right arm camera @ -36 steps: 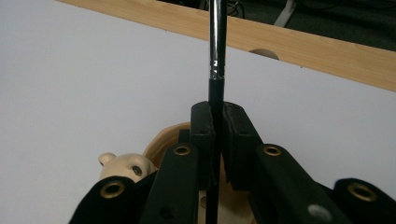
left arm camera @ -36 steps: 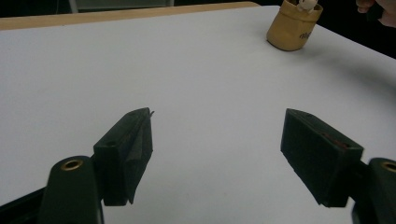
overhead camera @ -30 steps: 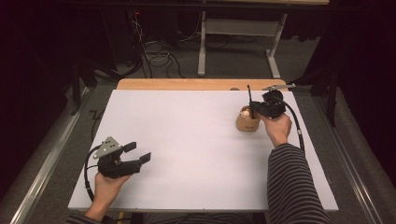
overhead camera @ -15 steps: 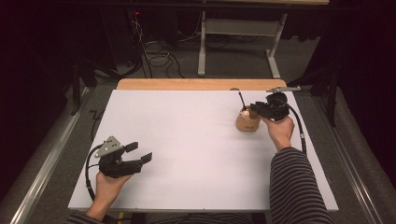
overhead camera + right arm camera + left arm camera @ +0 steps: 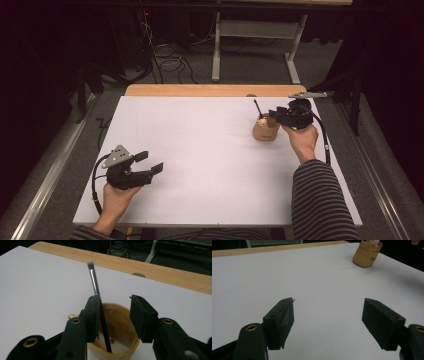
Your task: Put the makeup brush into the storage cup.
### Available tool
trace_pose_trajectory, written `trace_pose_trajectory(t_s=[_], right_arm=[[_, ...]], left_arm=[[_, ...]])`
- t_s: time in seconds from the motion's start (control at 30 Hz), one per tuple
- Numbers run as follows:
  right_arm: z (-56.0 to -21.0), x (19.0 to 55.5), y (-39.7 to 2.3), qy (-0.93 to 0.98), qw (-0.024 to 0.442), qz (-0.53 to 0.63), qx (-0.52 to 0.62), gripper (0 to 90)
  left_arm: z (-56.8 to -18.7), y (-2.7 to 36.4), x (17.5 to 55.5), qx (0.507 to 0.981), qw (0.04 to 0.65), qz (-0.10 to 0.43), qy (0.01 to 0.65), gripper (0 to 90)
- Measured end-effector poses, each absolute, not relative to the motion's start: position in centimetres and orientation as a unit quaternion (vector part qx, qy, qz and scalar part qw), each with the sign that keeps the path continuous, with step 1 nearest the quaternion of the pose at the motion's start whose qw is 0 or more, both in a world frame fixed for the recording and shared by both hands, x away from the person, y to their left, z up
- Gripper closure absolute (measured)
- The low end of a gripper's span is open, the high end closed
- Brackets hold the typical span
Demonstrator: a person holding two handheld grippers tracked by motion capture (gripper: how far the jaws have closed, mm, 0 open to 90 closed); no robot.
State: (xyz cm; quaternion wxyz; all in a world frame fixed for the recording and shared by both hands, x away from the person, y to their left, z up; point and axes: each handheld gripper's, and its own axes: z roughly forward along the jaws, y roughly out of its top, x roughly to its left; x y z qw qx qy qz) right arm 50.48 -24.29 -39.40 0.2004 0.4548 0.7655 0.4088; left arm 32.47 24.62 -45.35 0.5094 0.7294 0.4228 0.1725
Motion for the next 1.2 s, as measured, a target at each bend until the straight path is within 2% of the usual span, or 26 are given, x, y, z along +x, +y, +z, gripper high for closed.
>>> trace_pose_trajectory(t_s=[0.17,0.53,1.2], right_arm=[[-39.1,50.2,-24.3,0.765,0.191,0.418,0.451,56.8],[-38.4,49.5,-24.7,0.767,0.189,0.425,0.442,54.3],[-36.9,47.1,-26.0,0.757,0.201,0.454,0.425,48.9]], left_arm=[[-45.4,24.5,32.6,0.730,0.510,0.172,0.422,25.9],[-45.4,24.4,32.7,0.728,0.512,0.173,0.422,25.7],[-45.1,24.9,32.8,0.707,0.527,0.194,0.430,26.0]])
